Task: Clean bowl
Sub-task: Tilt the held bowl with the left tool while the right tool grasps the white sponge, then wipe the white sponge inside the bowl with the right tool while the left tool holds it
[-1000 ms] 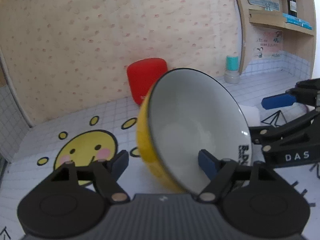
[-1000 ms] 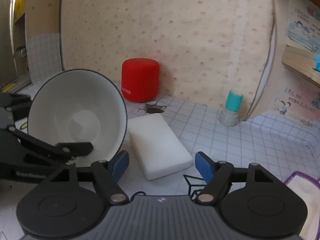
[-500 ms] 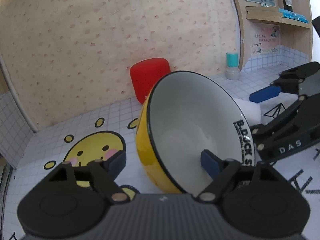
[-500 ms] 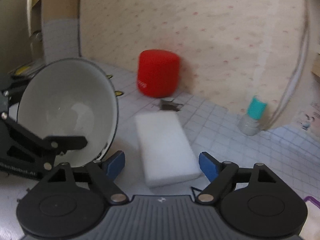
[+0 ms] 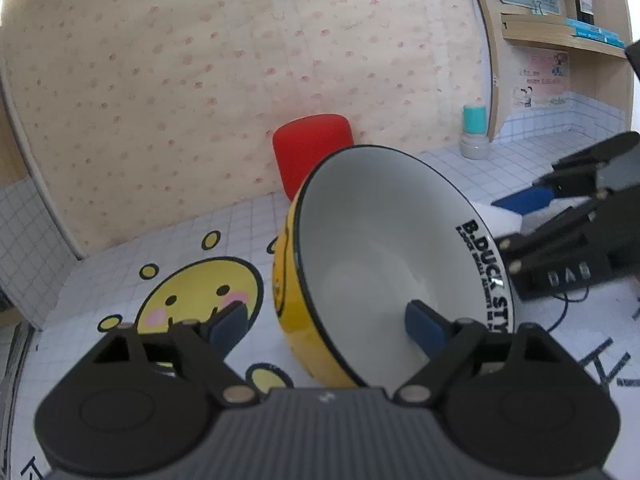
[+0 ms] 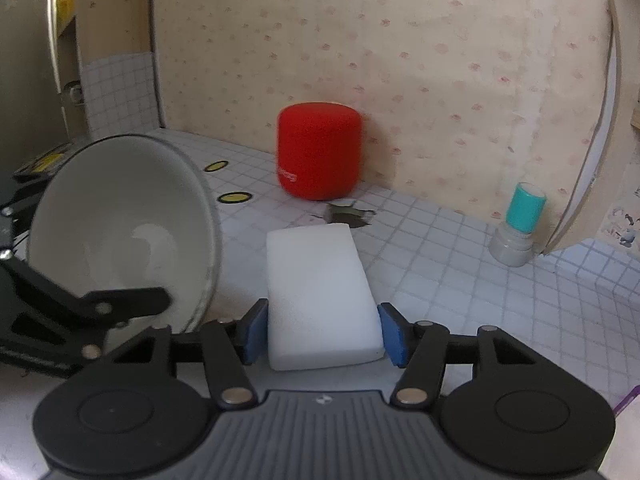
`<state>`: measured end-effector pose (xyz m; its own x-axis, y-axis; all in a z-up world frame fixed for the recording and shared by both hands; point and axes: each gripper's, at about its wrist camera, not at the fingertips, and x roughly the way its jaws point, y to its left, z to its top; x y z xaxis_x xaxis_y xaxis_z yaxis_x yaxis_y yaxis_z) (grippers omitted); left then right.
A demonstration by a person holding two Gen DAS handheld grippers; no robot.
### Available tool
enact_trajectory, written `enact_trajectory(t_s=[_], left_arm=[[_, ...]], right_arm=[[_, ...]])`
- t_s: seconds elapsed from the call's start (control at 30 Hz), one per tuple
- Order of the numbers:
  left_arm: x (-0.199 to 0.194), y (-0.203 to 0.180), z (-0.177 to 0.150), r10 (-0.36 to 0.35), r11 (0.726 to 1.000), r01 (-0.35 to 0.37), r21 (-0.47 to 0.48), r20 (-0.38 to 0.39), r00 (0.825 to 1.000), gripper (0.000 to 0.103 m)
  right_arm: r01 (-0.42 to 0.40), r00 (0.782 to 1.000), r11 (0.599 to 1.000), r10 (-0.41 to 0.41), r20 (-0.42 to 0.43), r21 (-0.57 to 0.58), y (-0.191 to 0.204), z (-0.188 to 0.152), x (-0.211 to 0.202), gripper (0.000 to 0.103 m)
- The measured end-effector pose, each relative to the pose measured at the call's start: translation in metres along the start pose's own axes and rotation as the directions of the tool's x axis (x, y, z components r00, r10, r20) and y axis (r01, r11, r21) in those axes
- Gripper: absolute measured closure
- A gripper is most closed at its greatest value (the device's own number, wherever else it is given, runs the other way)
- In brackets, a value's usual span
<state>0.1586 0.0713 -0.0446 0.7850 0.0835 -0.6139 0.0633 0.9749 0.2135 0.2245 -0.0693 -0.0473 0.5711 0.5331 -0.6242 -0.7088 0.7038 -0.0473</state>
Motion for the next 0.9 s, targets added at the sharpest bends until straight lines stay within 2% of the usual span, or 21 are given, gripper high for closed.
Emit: enact_trajectory(t_s=[0.17, 0.23, 0.27, 0.47, 0.6, 0.9], left_arm=[[0.003, -0.003, 0.003, -0.022, 1.000, 0.023, -0.014, 0.014, 1.000, 0.018], [0.005, -0.002, 0.003, -0.032, 0.999, 0.032, -0.021, 0.018, 0.999, 0.017], [0.006, -0.001, 0.003, -0.035, 0.999, 0.036, -0.024, 0.015, 0.999, 0.017], [0.010, -0.002, 0.008, -0.040, 0.999, 0.039, 0.013, 0.007, 0.999, 0.016], [0.011, -0.005, 0.008, -0.030, 0.999, 0.030, 0.036, 0.012, 0.999, 0.016], [0.012, -0.004, 0.011, -0.075, 0.996, 0.073, 0.059, 0.037, 0.997, 0.014]], right_arm=[[0.061, 0.998, 0.998, -0.061, 0.006, 0.013, 0.007, -0.007, -0.010, 0.047], [0.131, 0.991, 0.991, -0.132, 0.005, 0.040, 0.008, -0.013, -0.018, 0.047], [0.142, 0.990, 0.989, -0.142, 0.006, 0.043, 0.009, -0.014, -0.020, 0.047], [0.271, 0.958, 0.960, -0.276, 0.079, 0.065, 0.023, -0.021, -0.053, 0.047], [0.279, 0.953, 0.960, -0.278, 0.117, 0.013, 0.039, -0.018, -0.070, 0.047], [0.281, 0.948, 0.958, -0.266, 0.177, -0.064, 0.061, -0.013, -0.091, 0.047]])
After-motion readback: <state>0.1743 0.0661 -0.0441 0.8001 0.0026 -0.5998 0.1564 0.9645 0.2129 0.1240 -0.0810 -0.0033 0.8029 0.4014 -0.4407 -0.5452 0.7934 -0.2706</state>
